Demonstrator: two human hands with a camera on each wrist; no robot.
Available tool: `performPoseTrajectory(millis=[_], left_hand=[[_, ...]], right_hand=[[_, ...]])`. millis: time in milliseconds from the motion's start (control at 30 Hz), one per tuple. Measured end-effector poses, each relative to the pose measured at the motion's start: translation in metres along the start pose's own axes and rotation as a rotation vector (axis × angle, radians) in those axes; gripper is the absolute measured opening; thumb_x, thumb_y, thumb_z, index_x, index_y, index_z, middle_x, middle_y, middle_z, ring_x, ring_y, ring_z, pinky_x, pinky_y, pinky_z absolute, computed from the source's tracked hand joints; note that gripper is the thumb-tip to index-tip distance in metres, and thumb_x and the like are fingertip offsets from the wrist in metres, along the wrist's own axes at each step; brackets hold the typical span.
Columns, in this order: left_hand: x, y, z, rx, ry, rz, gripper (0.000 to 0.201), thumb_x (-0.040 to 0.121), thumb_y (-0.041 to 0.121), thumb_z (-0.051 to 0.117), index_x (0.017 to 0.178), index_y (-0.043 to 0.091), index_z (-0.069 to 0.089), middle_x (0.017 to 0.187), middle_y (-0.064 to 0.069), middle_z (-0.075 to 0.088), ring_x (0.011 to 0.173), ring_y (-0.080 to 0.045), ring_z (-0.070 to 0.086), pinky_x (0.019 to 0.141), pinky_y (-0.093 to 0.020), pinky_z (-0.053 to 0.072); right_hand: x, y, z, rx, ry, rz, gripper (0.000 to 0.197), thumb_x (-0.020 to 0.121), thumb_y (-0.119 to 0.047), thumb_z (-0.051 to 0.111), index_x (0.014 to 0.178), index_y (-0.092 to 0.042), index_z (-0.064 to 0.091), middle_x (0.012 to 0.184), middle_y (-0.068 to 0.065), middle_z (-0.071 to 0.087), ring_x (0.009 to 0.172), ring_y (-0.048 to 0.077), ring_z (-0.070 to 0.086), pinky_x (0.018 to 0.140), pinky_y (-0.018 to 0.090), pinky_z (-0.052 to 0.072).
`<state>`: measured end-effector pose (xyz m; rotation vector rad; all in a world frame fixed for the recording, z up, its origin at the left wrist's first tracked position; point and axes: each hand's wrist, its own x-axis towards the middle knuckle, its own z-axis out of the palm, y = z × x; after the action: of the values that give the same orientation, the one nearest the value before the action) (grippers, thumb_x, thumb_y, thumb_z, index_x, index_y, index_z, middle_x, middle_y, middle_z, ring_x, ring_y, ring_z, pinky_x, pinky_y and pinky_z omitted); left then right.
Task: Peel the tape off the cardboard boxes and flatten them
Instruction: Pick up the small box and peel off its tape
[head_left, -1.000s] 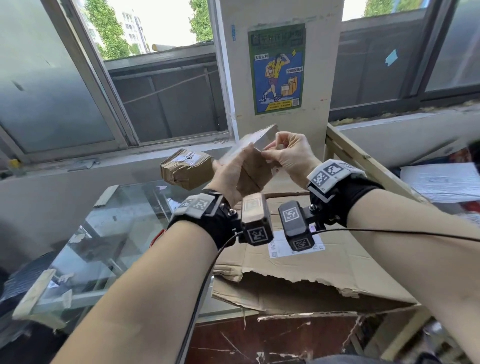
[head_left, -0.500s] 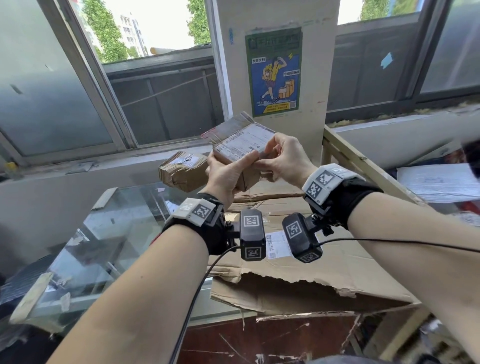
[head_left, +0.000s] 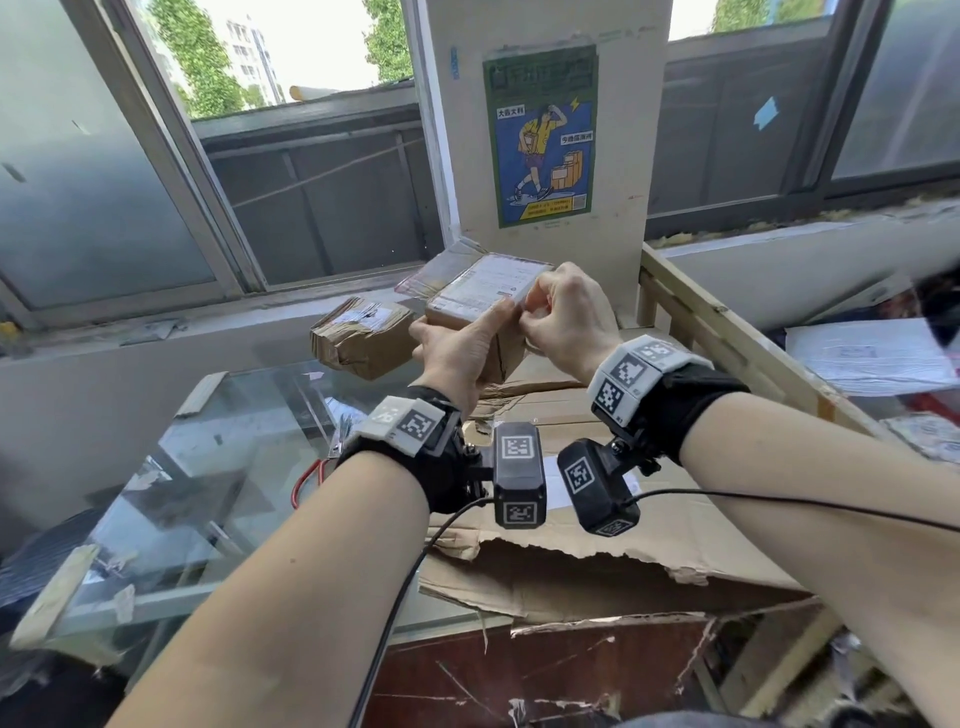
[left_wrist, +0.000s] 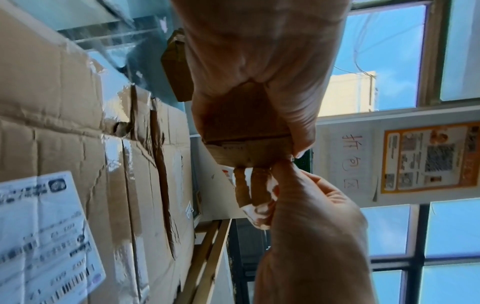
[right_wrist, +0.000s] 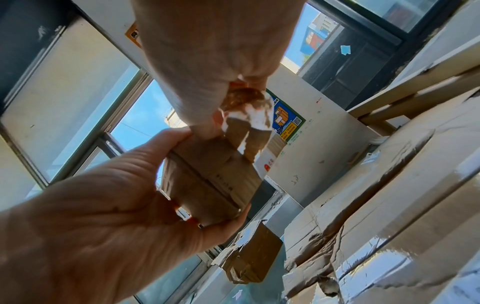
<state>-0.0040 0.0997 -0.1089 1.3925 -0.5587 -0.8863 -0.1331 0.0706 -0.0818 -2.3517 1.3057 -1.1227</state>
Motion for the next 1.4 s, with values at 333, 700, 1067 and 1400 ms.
performPoseTrajectory(millis=[333, 700, 1067, 1400], left_hand=[[-0.003, 0.003, 0.01, 0.049, -0.061, 0.0, 0.105, 0.03, 0.053, 0.088, 0.11, 0.032, 0.022, 0.127, -0.013, 0.043, 0.114, -0.032, 0.053, 0.074, -0.055, 0.057], [0.012, -0.007, -0.006, 0.166, -0.008, 0.173, 0.11, 0.019, 0.067, 0.09, 0.108, 0.042, 0.029, 0.133, -0.004, 0.044, 0.121, -0.023, 0.052, 0.099, -0.047, 0.048], [0.006, -0.01, -0.017, 0.242, 0.04, 0.236, 0.131, 0.036, 0.053, 0.091, 0.141, 0.023, 0.019, 0.146, -0.01, 0.026, 0.135, -0.026, 0.035, 0.111, -0.044, 0.037], [0.002, -0.008, -0.013, 0.294, 0.032, 0.317, 0.118, 0.033, 0.052, 0.089, 0.128, 0.028, 0.024, 0.133, -0.007, 0.035, 0.128, -0.022, 0.041, 0.108, -0.041, 0.042]], right_hand=[[0.001, 0.005, 0.005, 0.024, 0.089, 0.015, 0.012, 0.084, -0.012, 0.061, 0.077, -0.006, 0.053, 0.102, 0.015, 0.064, 0.099, 0.029, 0.056, 0.082, 0.028, 0.042], [0.002, 0.02, -0.002, 0.176, 0.004, -0.023, 0.011, 0.079, -0.009, 0.074, 0.081, 0.0, 0.066, 0.126, 0.007, 0.054, 0.113, 0.018, 0.053, 0.096, 0.032, 0.049], [0.002, 0.028, 0.002, 0.326, -0.119, 0.036, 0.03, 0.079, -0.024, 0.075, 0.101, -0.006, 0.064, 0.129, 0.009, 0.05, 0.115, 0.019, 0.052, 0.098, 0.035, 0.047], [-0.005, 0.024, -0.001, 0.257, -0.231, 0.142, 0.097, 0.069, -0.021, 0.083, 0.143, -0.016, 0.021, 0.109, 0.003, 0.054, 0.097, 0.016, 0.054, 0.086, 0.026, 0.044]])
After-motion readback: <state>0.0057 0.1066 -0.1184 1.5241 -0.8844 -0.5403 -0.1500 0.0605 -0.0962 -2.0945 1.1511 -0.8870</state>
